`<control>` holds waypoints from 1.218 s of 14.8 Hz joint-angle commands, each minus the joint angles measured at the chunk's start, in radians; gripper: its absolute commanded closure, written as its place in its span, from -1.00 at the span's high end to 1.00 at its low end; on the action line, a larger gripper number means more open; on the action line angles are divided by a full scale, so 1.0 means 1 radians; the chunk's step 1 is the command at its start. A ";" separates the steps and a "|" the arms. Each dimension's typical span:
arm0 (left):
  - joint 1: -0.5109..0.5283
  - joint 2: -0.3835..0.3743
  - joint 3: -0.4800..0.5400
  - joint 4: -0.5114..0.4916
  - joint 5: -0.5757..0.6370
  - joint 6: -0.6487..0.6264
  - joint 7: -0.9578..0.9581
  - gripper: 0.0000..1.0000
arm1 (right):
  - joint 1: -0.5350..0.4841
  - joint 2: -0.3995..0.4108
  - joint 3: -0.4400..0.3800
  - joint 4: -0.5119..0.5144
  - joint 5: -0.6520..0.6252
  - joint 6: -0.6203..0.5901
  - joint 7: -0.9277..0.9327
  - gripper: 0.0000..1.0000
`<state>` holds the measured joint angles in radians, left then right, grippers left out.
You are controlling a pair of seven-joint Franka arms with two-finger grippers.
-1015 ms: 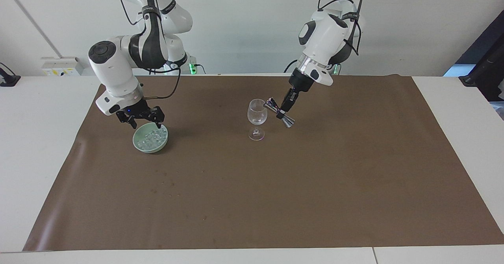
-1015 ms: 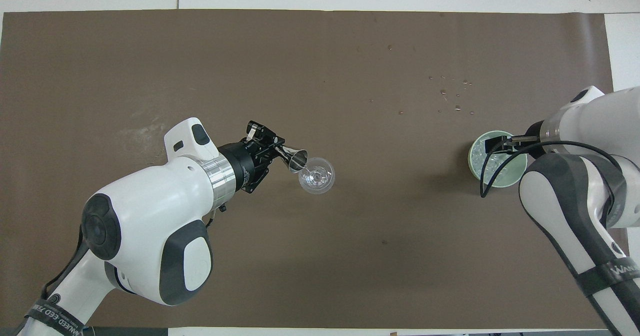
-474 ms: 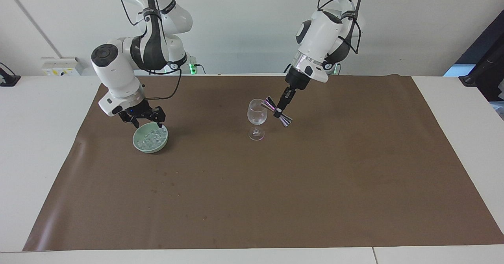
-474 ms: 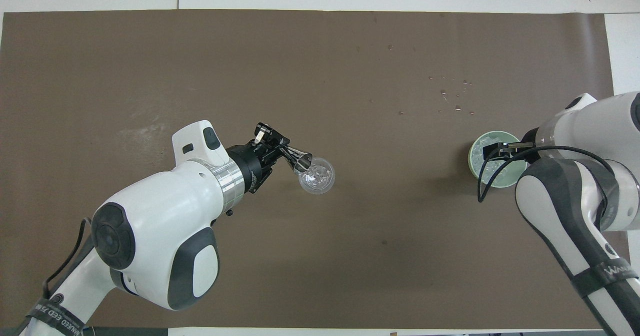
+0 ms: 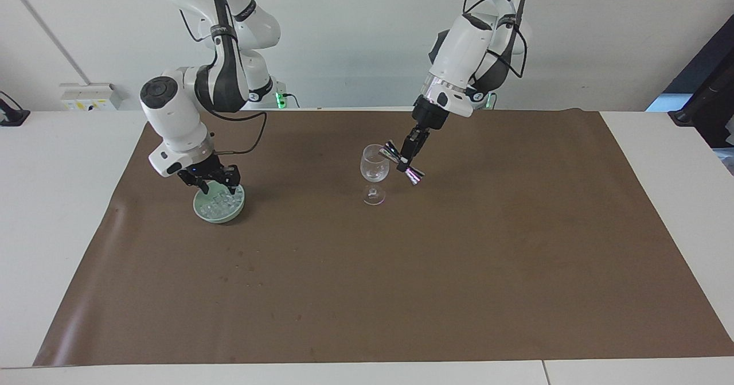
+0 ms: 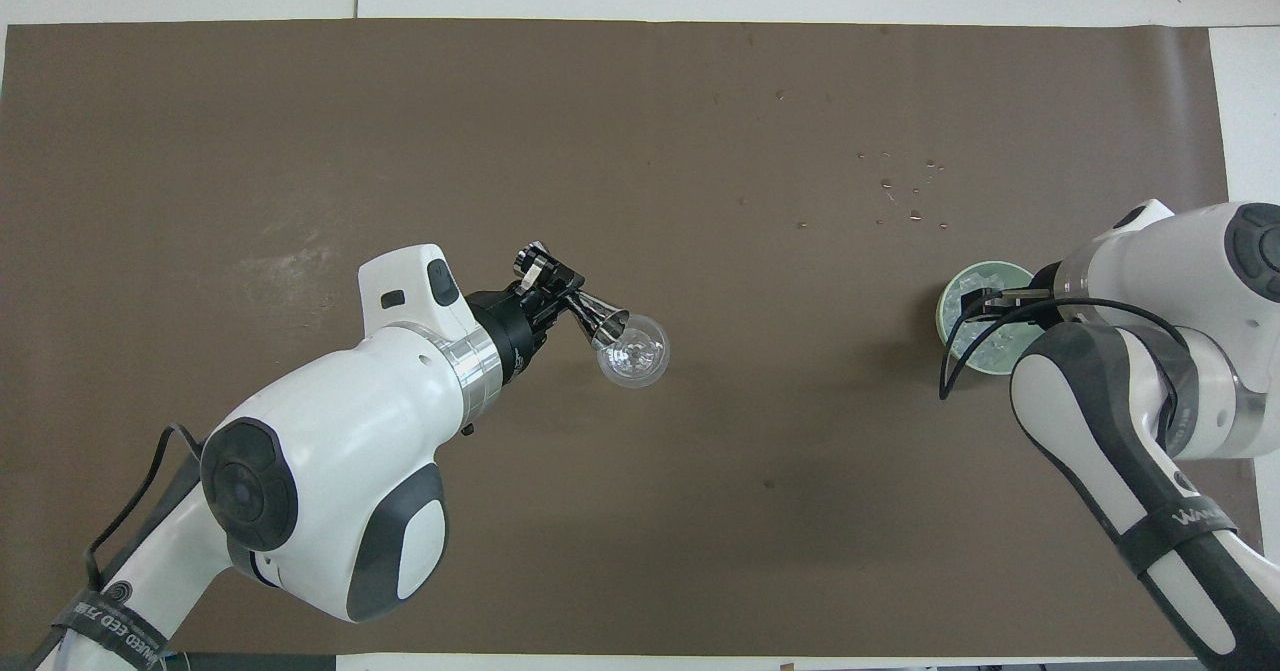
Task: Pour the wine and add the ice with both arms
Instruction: 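Pour from the bottle with the left gripper while the right gripper grasps the cup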
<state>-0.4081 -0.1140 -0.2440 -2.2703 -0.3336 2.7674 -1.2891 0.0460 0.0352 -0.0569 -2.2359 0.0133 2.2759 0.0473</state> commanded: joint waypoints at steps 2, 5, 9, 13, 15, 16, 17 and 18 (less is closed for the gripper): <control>-0.014 0.013 0.006 0.014 0.088 0.018 -0.024 -1.00 | -0.020 0.057 0.005 0.002 0.023 0.051 0.014 0.45; -0.014 0.014 0.005 0.021 0.131 0.015 -0.022 -1.00 | -0.009 0.058 0.003 0.025 0.103 -0.008 0.014 0.45; -0.014 0.025 0.005 0.049 0.202 -0.002 -0.021 -1.00 | -0.003 0.060 0.003 0.047 0.103 -0.062 0.013 0.45; -0.014 0.025 0.005 0.051 0.278 -0.012 -0.021 -1.00 | -0.017 0.058 0.003 0.038 0.097 -0.061 0.011 0.45; -0.014 0.027 0.005 0.064 0.309 -0.038 -0.019 -1.00 | -0.015 0.057 0.002 0.030 0.097 -0.059 0.011 0.42; -0.014 0.027 0.005 0.074 0.315 -0.064 -0.019 -1.00 | -0.018 0.055 0.002 0.030 0.096 -0.064 0.011 0.42; -0.014 0.027 0.005 0.080 0.341 -0.080 -0.019 -1.00 | -0.021 0.055 0.000 0.030 0.096 -0.070 0.011 0.42; -0.014 0.027 0.005 0.080 0.370 -0.083 -0.019 -1.00 | -0.032 0.054 0.000 0.030 0.094 -0.073 0.011 0.42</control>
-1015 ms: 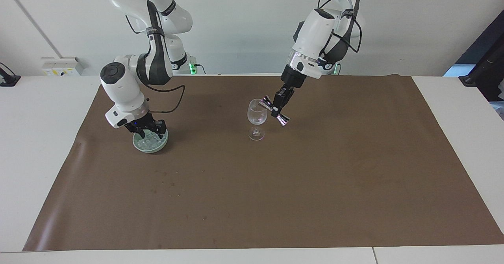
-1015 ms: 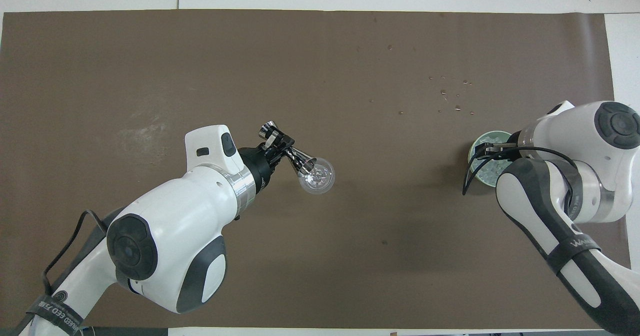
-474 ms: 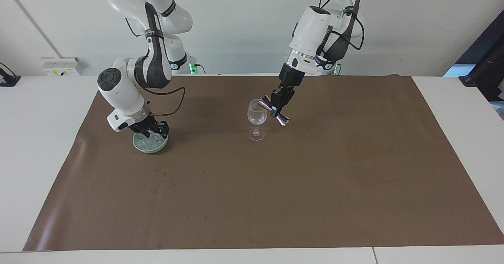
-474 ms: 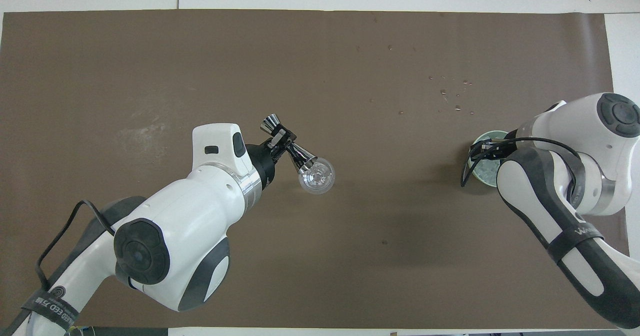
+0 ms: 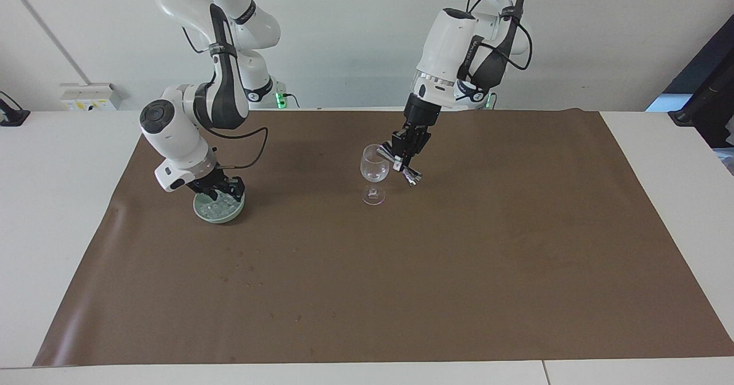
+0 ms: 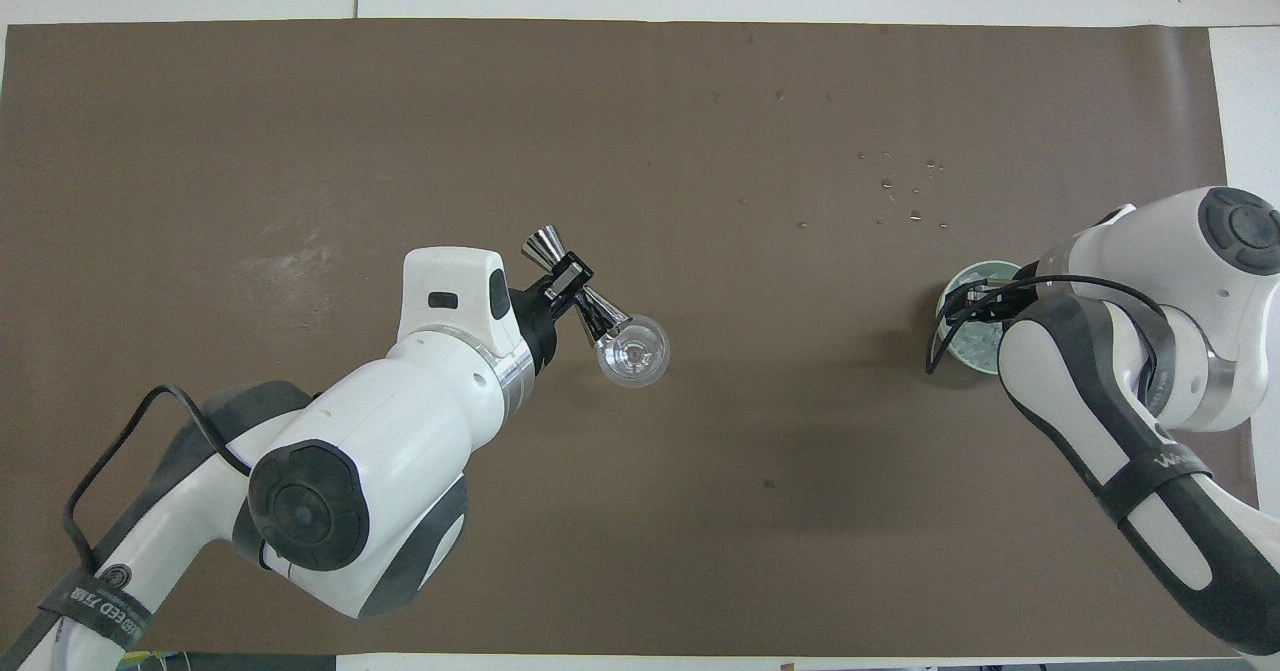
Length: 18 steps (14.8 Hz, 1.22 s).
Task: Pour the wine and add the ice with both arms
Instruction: 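Pour from the bottle with the left gripper while the right gripper grasps the cup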
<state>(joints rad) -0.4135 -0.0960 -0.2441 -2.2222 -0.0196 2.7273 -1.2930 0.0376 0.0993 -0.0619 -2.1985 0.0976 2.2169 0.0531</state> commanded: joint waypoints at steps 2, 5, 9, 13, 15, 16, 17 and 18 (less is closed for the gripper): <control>-0.008 0.009 0.003 0.036 0.075 -0.046 -0.014 -1.00 | -0.027 -0.010 0.005 -0.009 0.010 -0.014 0.005 0.42; -0.008 0.010 0.003 0.038 0.084 -0.046 -0.015 -1.00 | -0.027 -0.013 0.005 -0.023 0.010 -0.011 0.007 0.35; -0.024 0.010 0.002 0.044 0.098 -0.049 -0.015 -1.00 | -0.025 -0.018 0.005 -0.040 0.010 0.000 0.010 0.25; -0.024 0.019 0.002 0.052 0.098 -0.058 -0.017 -1.00 | -0.027 -0.018 0.005 -0.043 0.010 0.006 0.010 0.24; -0.015 0.036 -0.003 0.071 0.084 -0.063 -0.046 -1.00 | -0.027 -0.018 0.005 -0.046 0.010 0.009 0.008 0.18; -0.013 0.050 -0.003 0.085 0.083 -0.067 -0.070 -1.00 | -0.027 -0.018 0.005 -0.049 0.010 0.012 0.008 0.14; -0.010 0.048 -0.003 0.085 0.083 -0.080 -0.096 -1.00 | -0.027 -0.019 0.005 -0.052 0.011 0.018 0.010 0.13; -0.004 0.048 0.000 0.085 0.075 -0.102 -0.118 -1.00 | -0.027 -0.020 0.005 -0.052 0.011 0.018 0.010 0.13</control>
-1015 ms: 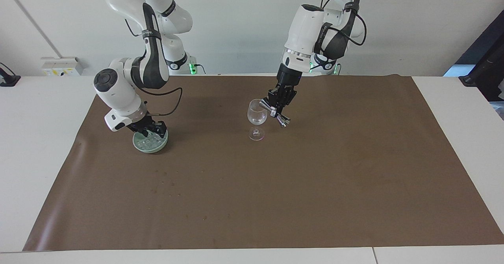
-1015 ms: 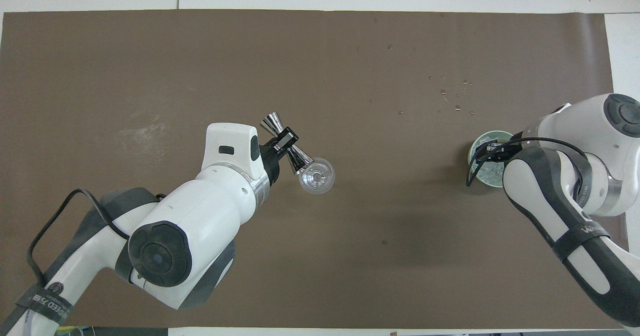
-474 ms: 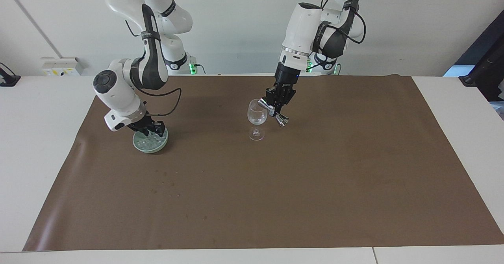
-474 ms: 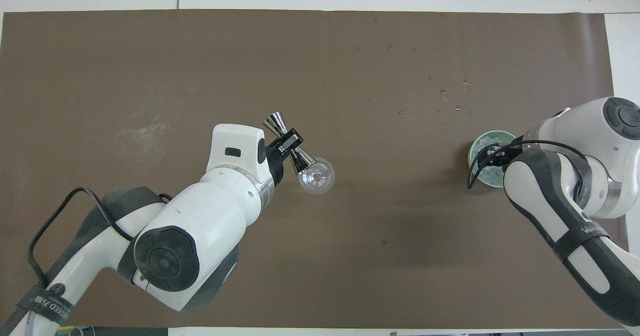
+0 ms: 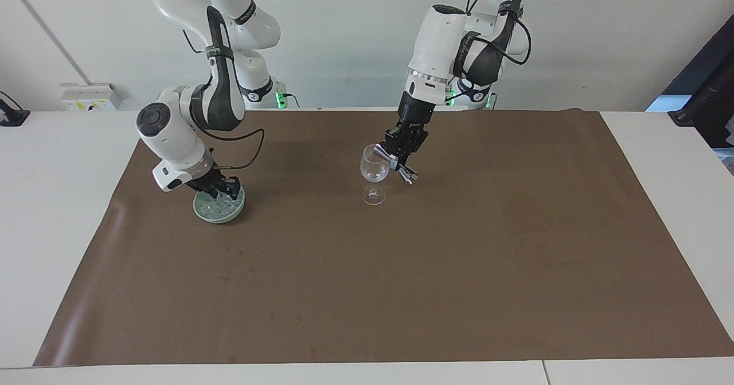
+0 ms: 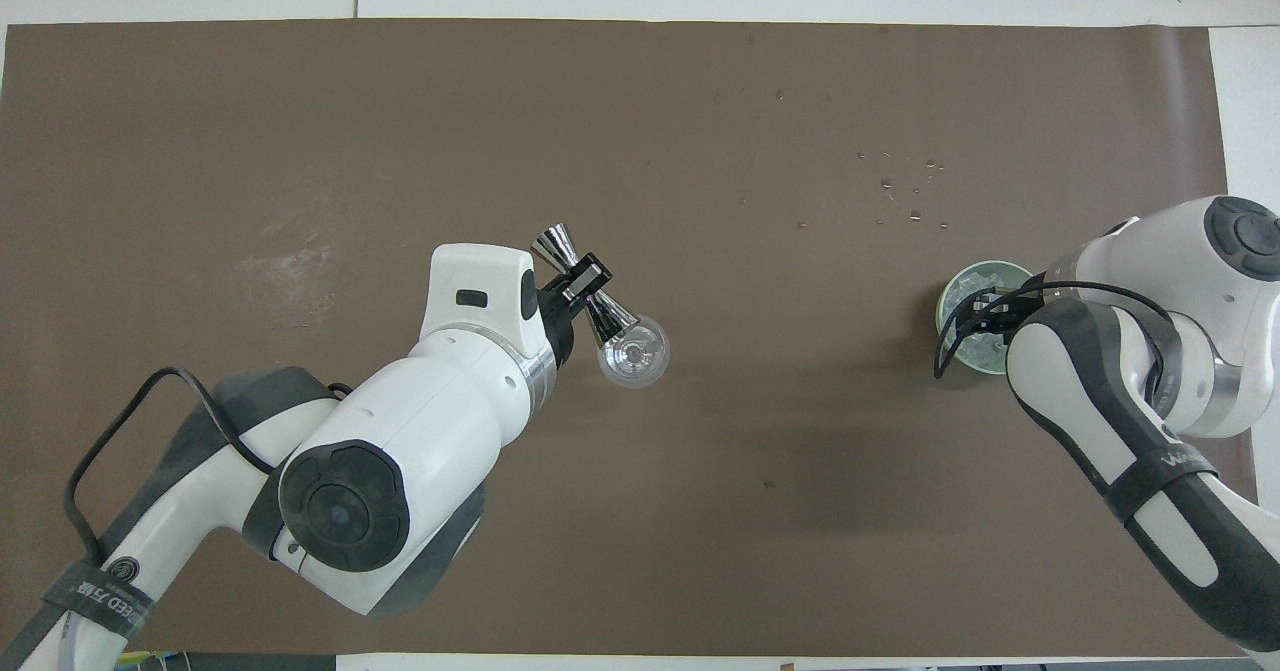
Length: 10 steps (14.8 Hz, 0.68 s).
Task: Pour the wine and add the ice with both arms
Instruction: 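Pour from the bottle with the left gripper while the right gripper grasps the cup, then carry the silver bottle back to its spot with the left gripper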
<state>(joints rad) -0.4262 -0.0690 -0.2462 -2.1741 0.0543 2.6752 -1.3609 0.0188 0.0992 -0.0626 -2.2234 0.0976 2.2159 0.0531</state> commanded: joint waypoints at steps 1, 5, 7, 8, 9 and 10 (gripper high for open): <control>0.013 0.020 0.002 0.039 -0.042 -0.066 -0.070 -1.00 | -0.008 -0.019 0.006 -0.025 0.010 0.021 0.008 0.10; 0.033 0.023 0.008 0.083 -0.249 -0.187 -0.073 -1.00 | -0.010 -0.019 0.006 -0.025 0.010 0.021 0.008 -0.10; 0.082 0.017 0.007 0.091 -0.319 -0.219 -0.070 -1.00 | -0.010 -0.019 0.006 -0.027 0.010 0.021 0.008 -0.11; 0.105 0.015 0.012 0.091 -0.393 -0.219 -0.069 -1.00 | -0.008 -0.019 0.006 -0.025 0.010 0.022 0.008 -0.11; 0.137 0.015 0.013 0.091 -0.471 -0.227 -0.063 -1.00 | -0.010 -0.019 0.006 -0.025 0.010 0.022 0.008 -0.11; 0.170 0.014 0.013 0.089 -0.526 -0.236 -0.061 -1.00 | -0.010 -0.019 0.006 -0.027 0.010 0.022 0.008 -0.11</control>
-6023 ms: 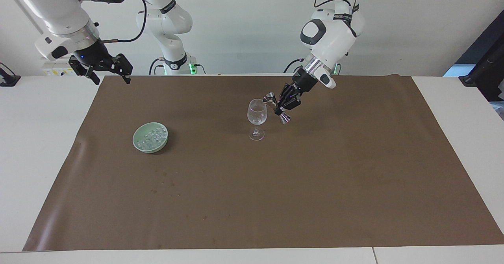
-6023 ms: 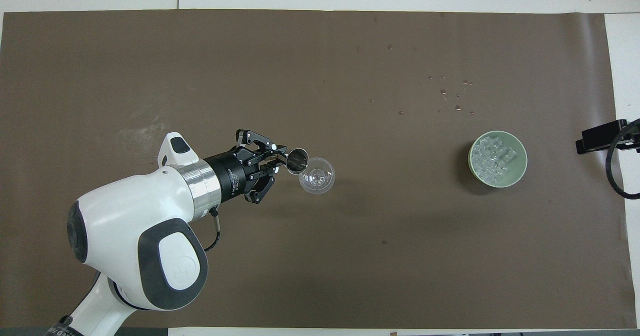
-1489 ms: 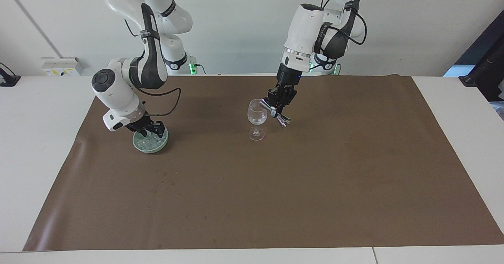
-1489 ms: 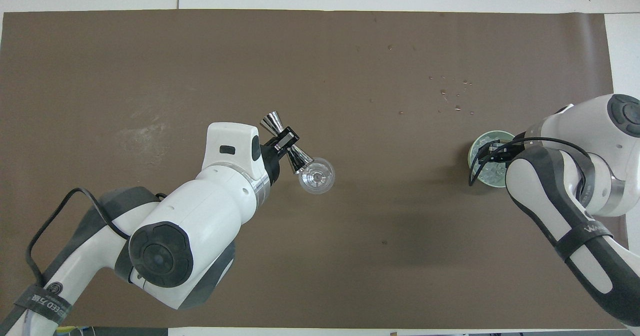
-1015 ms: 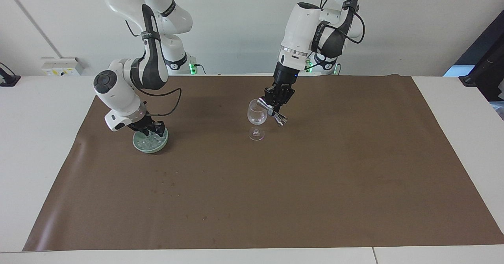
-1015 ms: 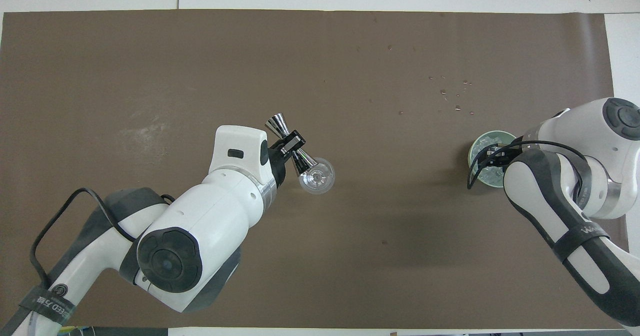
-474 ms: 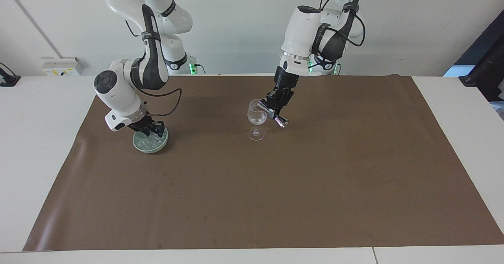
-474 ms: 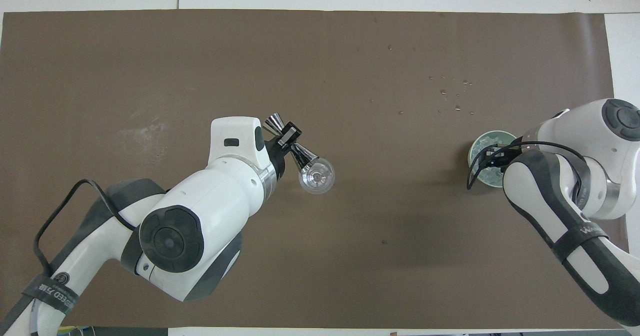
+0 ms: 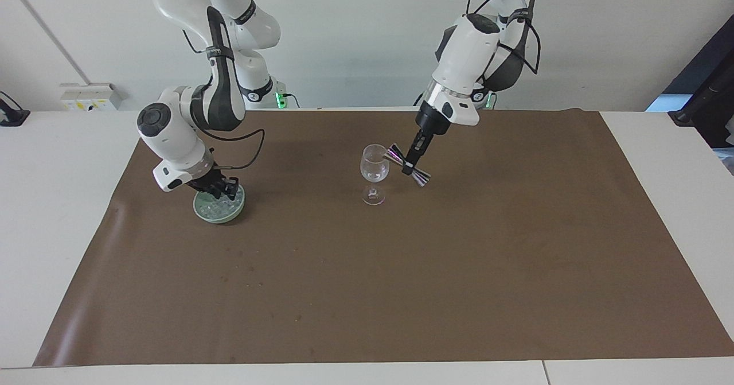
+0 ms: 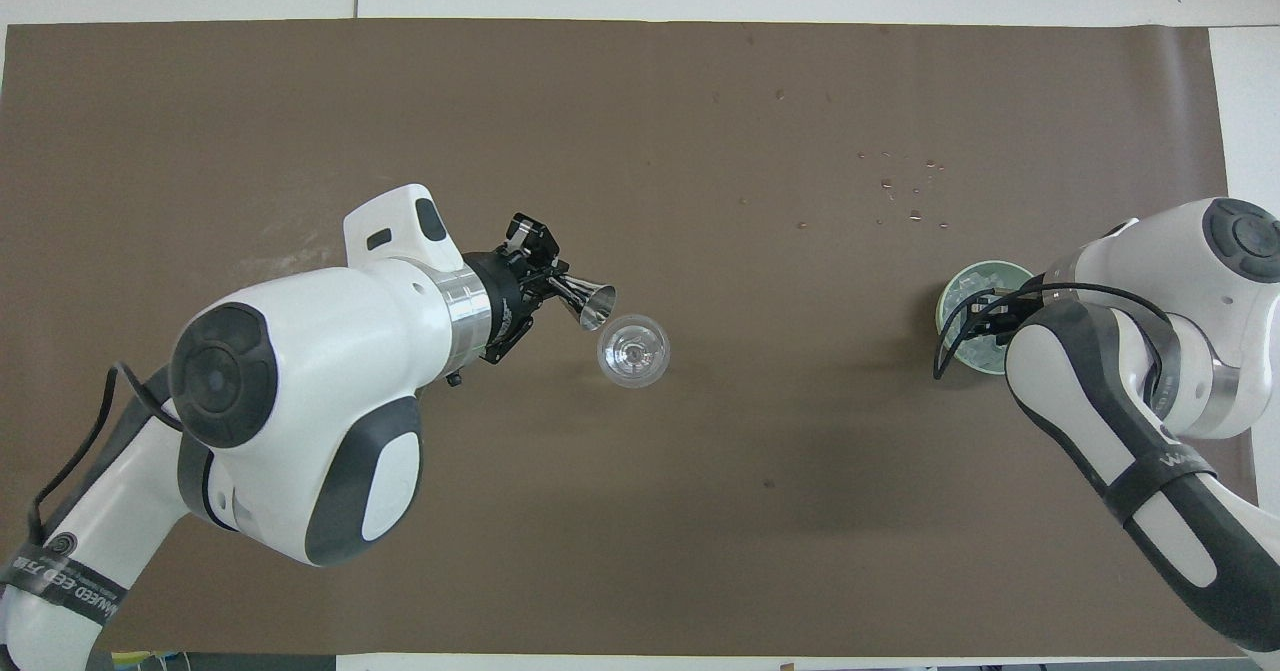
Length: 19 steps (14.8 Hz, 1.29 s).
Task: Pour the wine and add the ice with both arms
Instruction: 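Carry the silver bottle back to its spot with the left gripper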
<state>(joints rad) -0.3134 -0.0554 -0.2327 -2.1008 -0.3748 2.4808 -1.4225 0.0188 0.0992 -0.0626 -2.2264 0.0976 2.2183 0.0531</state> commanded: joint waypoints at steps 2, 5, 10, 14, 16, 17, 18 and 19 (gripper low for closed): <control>0.132 -0.001 0.000 0.015 -0.168 -0.088 0.013 -1.00 | -0.008 -0.018 0.006 -0.022 0.010 0.024 0.008 -0.11; 0.279 -0.006 0.000 0.013 -0.298 -0.204 0.123 -1.00 | -0.008 -0.015 0.006 -0.022 0.010 0.055 0.008 -0.09; 0.495 0.029 0.000 0.009 -0.495 -0.315 0.265 -1.00 | -0.008 -0.016 0.007 -0.026 0.010 0.054 0.008 -0.09; 0.654 0.117 0.000 0.012 -0.553 -0.382 0.404 -1.00 | -0.006 -0.018 0.007 -0.032 0.010 0.055 0.008 -0.10; 0.724 0.159 0.000 0.013 -0.611 -0.411 0.467 -1.00 | -0.006 -0.019 0.007 -0.044 0.010 0.055 0.008 -0.11; 0.735 0.173 0.000 0.012 -0.631 -0.411 0.485 -1.00 | -0.006 -0.021 0.007 -0.045 0.011 0.055 0.008 -0.12; 0.738 0.189 0.001 0.010 -0.665 -0.408 0.497 -1.00 | -0.006 -0.021 0.007 -0.045 0.010 0.052 0.007 -0.19; 0.757 0.212 0.001 0.012 -0.696 -0.410 0.520 -1.00 | -0.006 -0.021 0.007 -0.045 0.010 0.052 0.007 -0.28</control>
<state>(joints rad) 0.4173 0.1201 -0.2213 -2.1027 -1.0078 2.0937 -0.9411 0.0189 0.0992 -0.0622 -2.2451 0.0976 2.2555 0.0531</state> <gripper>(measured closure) 0.780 0.573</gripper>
